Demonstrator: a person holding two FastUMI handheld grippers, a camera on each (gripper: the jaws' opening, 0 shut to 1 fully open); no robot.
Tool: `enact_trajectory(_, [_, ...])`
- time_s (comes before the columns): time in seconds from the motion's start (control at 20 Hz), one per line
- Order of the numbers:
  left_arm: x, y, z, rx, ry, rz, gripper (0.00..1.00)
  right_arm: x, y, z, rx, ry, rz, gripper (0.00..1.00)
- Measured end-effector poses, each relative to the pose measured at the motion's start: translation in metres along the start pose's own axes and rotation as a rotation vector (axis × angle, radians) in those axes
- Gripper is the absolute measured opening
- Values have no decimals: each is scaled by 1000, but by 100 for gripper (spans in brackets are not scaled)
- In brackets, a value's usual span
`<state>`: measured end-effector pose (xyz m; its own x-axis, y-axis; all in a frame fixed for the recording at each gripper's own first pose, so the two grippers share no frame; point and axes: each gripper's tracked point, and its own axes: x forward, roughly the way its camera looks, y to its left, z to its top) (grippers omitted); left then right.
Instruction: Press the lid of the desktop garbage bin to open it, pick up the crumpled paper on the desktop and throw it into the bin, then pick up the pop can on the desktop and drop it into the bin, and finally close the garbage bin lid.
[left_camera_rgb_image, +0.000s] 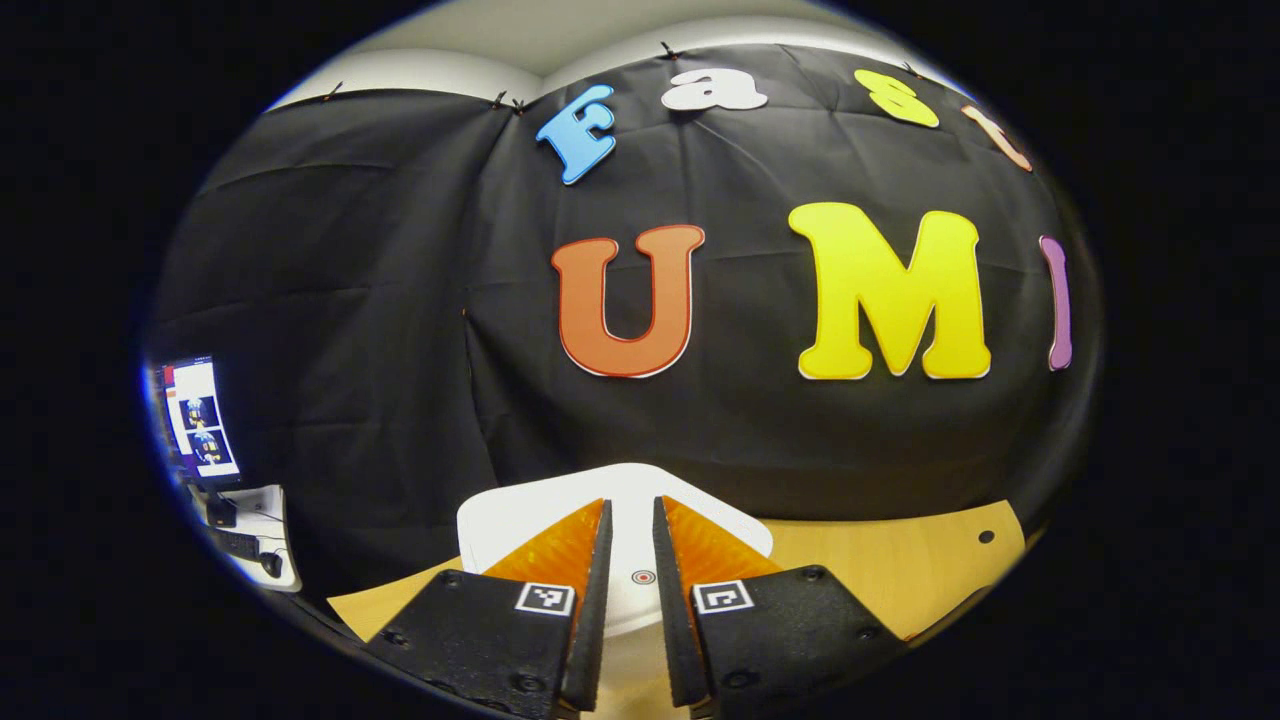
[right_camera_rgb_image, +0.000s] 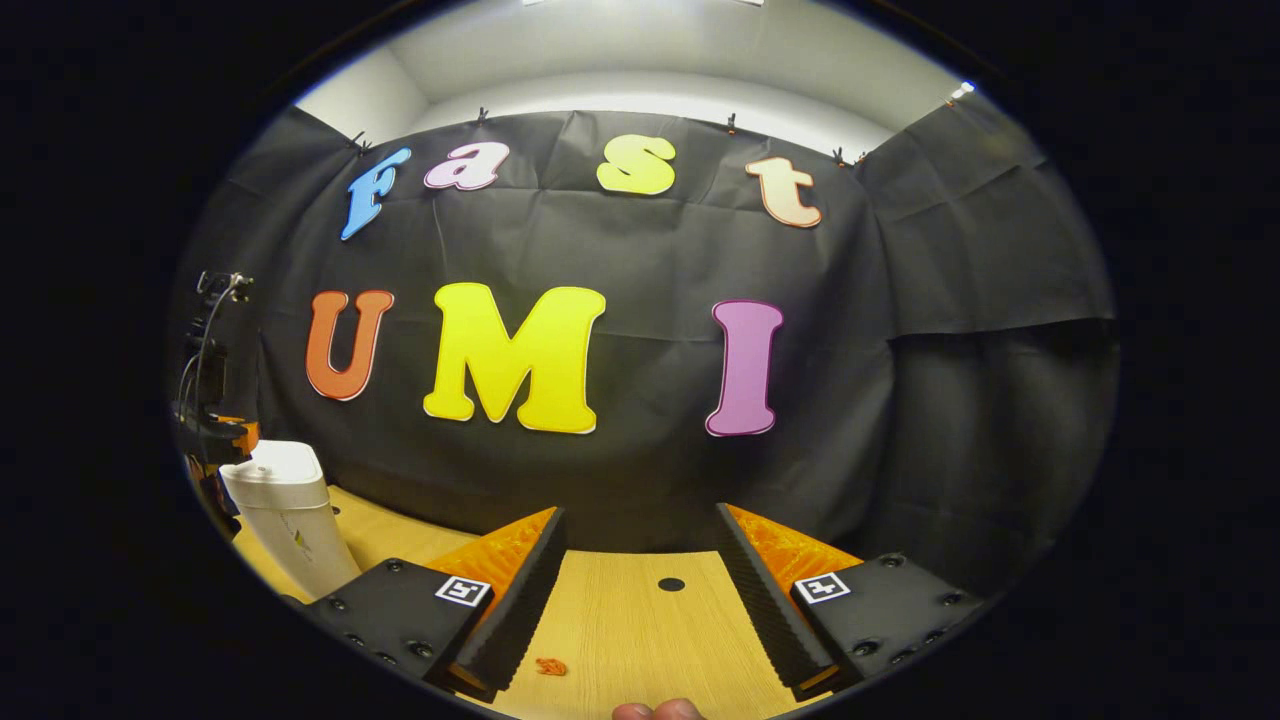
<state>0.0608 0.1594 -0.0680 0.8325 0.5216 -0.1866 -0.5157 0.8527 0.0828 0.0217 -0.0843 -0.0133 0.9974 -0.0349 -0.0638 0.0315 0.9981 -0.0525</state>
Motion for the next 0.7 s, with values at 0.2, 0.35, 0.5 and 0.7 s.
enact_trajectory(0.2, [11, -3, -21, -24, 61, 11, 4, 4, 3, 1, -14, 0, 2, 94])
enact_trajectory(0.35, [17, -6, -36, -52, 110, 5, 3, 8, 7, -1, -20, 5, 4, 94])
enact_trajectory(0.5, [17, -6, -38, -63, 108, 15, 3, 12, 11, -6, -20, 17, 4, 92])
enact_trajectory(0.7, [17, -6, -44, -77, 129, 32, 8, 13, 20, -15, -6, 42, 9, 94])
